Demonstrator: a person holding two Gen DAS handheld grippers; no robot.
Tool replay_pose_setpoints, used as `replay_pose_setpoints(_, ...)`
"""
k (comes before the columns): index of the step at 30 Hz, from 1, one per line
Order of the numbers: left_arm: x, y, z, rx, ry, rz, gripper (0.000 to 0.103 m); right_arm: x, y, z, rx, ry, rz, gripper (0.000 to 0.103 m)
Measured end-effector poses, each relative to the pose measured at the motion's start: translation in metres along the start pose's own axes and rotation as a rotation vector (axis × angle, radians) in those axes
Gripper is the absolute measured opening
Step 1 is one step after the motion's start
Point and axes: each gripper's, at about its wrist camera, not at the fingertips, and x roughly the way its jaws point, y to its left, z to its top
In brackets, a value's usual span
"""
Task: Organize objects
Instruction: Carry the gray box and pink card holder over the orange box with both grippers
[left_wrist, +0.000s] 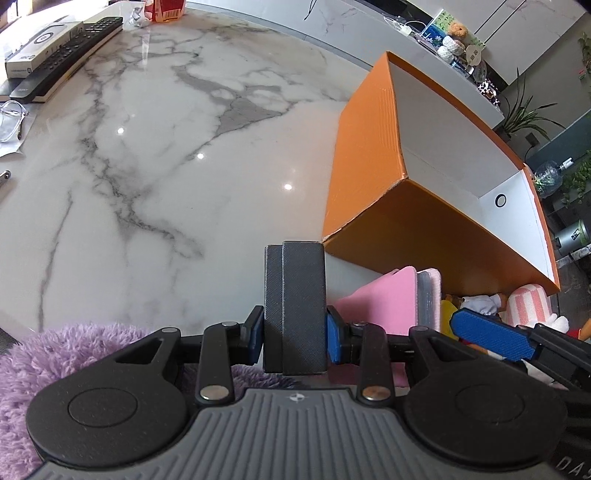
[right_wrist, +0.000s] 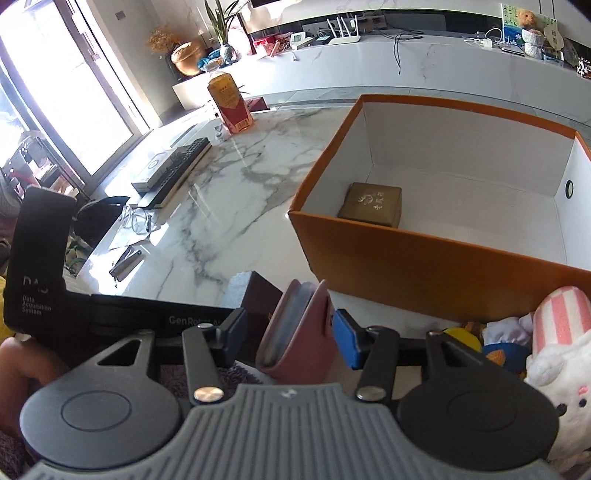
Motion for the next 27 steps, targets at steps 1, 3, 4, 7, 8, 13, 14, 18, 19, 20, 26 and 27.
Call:
replay_pose_setpoints(1, -0.001, 0.001, 0.000, -0.002, -0.001, 0.000, 0.038, 0.002, 0.003, -0.002, -0.013, 0.013, -0.008, 0.053)
replay_pose_setpoints(3, -0.003, 0.003, 0.001, -0.007, -0.007, 0.002, 0.038, 0.007, 0.007, -0.007, -0.037, 0.032, -0.026, 0.051)
replay_pose_setpoints(4, -0.004, 0.003, 0.001, -0.009, -0.011, 0.005, 0.038, 0.010, 0.009, -0.010, -0.049, 0.041, -0.036, 0.051)
replay_pose_setpoints(7, -0.005, 0.004, 0.002, -0.006, -0.014, 0.009, 0.038, 0.021, 0.014, -0.020, -0.082, 0.066, -0.072, 0.051)
replay_pose_setpoints(8, -0.005, 0.004, 0.002, -0.007, -0.014, 0.008, 0.038, 0.025, 0.015, -0.023, -0.085, 0.074, -0.079, 0.051)
replay_pose_setpoints(13, -0.006, 0.004, 0.002, -0.006, -0.018, 0.005, 0.038, 0.041, 0.015, -0.024, -0.069, 0.080, -0.099, 0.044)
replay_pose_setpoints(14, -0.007, 0.004, 0.002, -0.005, -0.019, 0.004, 0.038, 0.044, 0.014, -0.023, -0.070, 0.079, -0.110, 0.044)
replay_pose_setpoints(18, -0.007, 0.004, 0.002, -0.005, -0.019, 0.002, 0.038, 0.052, 0.008, -0.021, -0.059, 0.077, -0.136, 0.032)
replay_pose_setpoints(19, -0.007, 0.004, 0.003, -0.004, -0.018, 0.000, 0.038, 0.054, 0.006, -0.020, -0.052, 0.079, -0.139, 0.030)
replay_pose_setpoints(20, -0.007, 0.003, 0.003, -0.003, -0.018, -0.002, 0.038, 0.055, 0.004, -0.020, -0.047, 0.075, -0.138, 0.029)
replay_pose_setpoints(26, -0.022, -0.004, 0.003, 0.022, -0.044, -0.012, 0.038, 0.042, -0.011, -0.015, 0.018, 0.069, -0.098, 0.019)
replay_pose_setpoints(27, -0.026, -0.007, 0.004, 0.029, -0.051, -0.015, 0.038, 0.036, -0.011, -0.014, 0.017, 0.065, -0.092, 0.019)
